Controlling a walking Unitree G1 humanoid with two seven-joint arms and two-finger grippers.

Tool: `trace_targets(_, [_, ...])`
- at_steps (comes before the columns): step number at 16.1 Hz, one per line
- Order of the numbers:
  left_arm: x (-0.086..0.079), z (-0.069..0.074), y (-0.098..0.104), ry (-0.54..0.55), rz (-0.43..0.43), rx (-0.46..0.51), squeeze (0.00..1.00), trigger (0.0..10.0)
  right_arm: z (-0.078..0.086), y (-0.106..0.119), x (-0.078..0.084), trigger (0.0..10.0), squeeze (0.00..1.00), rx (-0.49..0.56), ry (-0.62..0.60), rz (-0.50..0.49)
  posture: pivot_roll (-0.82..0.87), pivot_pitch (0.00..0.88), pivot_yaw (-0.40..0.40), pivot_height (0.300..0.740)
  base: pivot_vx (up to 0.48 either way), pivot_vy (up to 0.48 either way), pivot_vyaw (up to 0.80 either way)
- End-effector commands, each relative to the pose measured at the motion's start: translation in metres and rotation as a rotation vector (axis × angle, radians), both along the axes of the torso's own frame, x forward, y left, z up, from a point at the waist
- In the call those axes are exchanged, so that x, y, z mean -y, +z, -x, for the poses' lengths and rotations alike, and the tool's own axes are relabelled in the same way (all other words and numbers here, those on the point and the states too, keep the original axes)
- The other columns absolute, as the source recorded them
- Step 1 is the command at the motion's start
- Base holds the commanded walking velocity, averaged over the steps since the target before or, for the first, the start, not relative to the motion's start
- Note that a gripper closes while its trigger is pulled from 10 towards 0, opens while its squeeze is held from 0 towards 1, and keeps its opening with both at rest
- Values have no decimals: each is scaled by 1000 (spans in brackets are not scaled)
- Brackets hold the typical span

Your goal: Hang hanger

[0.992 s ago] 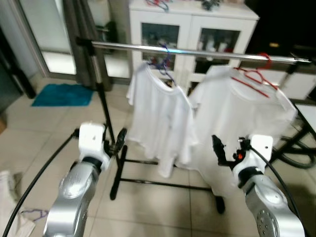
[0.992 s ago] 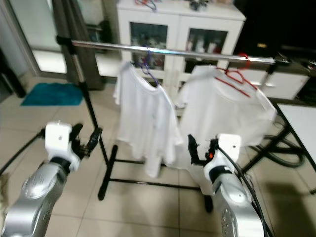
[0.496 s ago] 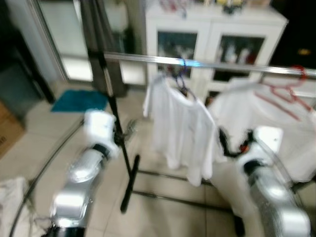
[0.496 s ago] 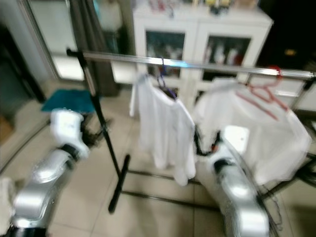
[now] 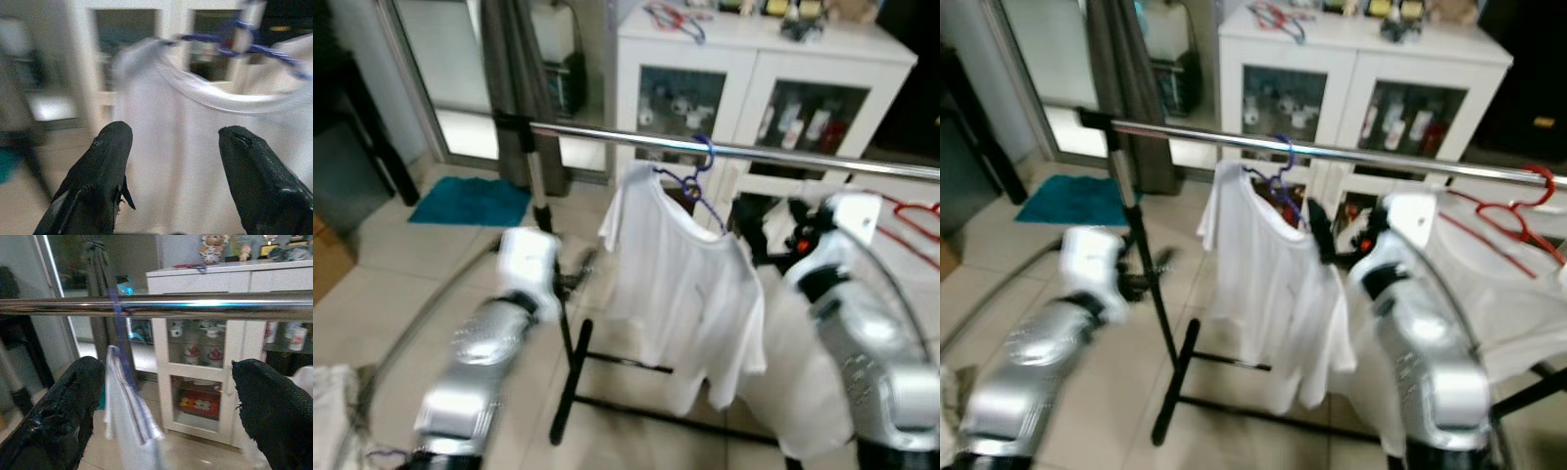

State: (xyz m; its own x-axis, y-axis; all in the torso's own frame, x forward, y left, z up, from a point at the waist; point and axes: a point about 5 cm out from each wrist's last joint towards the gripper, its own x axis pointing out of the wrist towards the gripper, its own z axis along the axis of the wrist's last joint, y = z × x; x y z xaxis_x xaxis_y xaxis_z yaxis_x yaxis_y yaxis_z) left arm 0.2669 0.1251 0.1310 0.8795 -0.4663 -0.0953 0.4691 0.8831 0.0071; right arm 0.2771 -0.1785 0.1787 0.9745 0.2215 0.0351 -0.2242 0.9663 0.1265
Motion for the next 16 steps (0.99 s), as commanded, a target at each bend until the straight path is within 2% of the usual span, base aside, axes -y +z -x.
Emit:
trace_targets(1, [-4, 2, -1, -44, -7, -23, 114, 10000, -9, 2, -13, 10000, 1000, -15, 105, -37, 72, 0, -36, 740, 0, 0, 0])
trace_targets(2, [-4, 2, -1, -44, -7, -23, 114, 10000, -9, 2, -13, 10000, 1000, -15, 105, -37, 72, 0, -36, 740, 0, 0, 0])
trace_targets(3, [-2, 5, -1, -127, -20, -42, 1000, 10000, -23, 3, -23, 10000, 1000, -43, 189, -23, 70, 0, -31, 740, 0, 0, 0])
trace_targets(4, [0, 5, 2, -178, -31, -50, 1000, 10000, -39, 4, -30, 10000, 1000, -96, 237, 4, 62, 0, -24, 740, 0, 0, 0])
trace_targets(8, [-1, 1, 12, -234, -35, -41, 1000, 10000, -84, -10, -32, 10000, 1000, -250, 161, 109, 70, 26, -37, 740, 0, 0, 0])
trace_targets(11, [-8, 7, 11, -267, -78, -66, 1000, 10000, -103, -10, -22, 10000, 1000, -298, 69, 156, 88, 42, -54, 740, 0, 0, 0])
trace_targets(13, [-9, 14, 11, -311, -71, -84, 1000, 10000, -105, -3, -14, 10000, 1000, -294, 60, 163, 96, 45, -60, 740, 0, 0, 0])
trace_targets(14, [-9, 15, 11, -318, -71, -85, 827, 10000, -105, -2, -11, 10000, 1000, -294, 78, 169, 97, 44, -59, 740, 0, 0, 0])
trace_targets(16, [-8, 16, 13, -345, -69, -83, 592, 10000, -104, 0, -7, 10000, 1000, -284, 119, 189, 92, 36, -40, 740, 0, 0, 0])
